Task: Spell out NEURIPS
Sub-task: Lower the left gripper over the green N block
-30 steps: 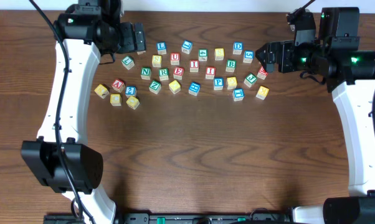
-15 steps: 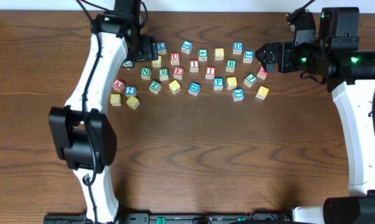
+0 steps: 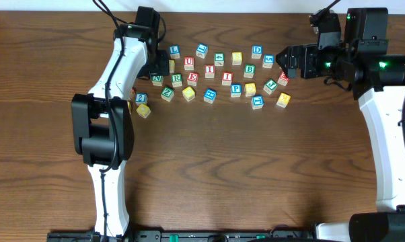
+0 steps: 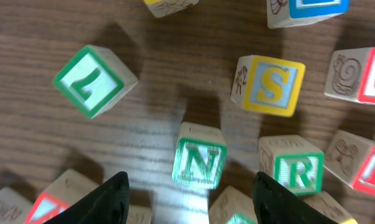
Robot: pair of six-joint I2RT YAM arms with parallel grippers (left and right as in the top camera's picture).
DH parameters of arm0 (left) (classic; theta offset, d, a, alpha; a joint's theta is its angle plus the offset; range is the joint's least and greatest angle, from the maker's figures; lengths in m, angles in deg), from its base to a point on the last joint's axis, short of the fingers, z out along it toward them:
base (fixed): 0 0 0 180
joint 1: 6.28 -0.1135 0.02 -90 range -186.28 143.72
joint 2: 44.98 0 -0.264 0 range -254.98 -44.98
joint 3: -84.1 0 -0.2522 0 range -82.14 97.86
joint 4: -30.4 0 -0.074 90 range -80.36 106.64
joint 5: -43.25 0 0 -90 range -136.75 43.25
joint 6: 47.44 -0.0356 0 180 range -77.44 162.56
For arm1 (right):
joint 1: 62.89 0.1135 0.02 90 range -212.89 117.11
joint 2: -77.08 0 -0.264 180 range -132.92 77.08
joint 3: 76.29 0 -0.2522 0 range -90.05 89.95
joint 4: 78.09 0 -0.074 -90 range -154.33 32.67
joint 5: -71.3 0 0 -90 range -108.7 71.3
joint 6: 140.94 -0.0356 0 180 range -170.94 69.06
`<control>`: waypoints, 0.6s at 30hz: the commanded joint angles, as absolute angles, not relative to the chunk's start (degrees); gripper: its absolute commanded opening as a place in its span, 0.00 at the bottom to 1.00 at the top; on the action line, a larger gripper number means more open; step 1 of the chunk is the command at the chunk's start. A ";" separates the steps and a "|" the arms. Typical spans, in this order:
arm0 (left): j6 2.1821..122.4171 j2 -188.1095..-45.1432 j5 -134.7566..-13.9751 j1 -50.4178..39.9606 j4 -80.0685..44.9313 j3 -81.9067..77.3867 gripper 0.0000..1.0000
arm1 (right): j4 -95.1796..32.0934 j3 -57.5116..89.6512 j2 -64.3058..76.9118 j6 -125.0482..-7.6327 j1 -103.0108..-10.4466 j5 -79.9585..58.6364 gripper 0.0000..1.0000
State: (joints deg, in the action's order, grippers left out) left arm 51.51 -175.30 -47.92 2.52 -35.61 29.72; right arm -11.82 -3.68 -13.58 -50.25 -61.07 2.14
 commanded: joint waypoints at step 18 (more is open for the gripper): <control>47.27 -178.08 -47.57 2.61 -30.54 27.95 0.60 | -11.77 -3.35 -14.01 -49.58 -61.31 2.66 0.99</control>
State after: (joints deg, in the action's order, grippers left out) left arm 48.26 -177.09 -47.90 2.52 -30.85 29.59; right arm -11.82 -3.68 -13.58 -50.25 -61.07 2.14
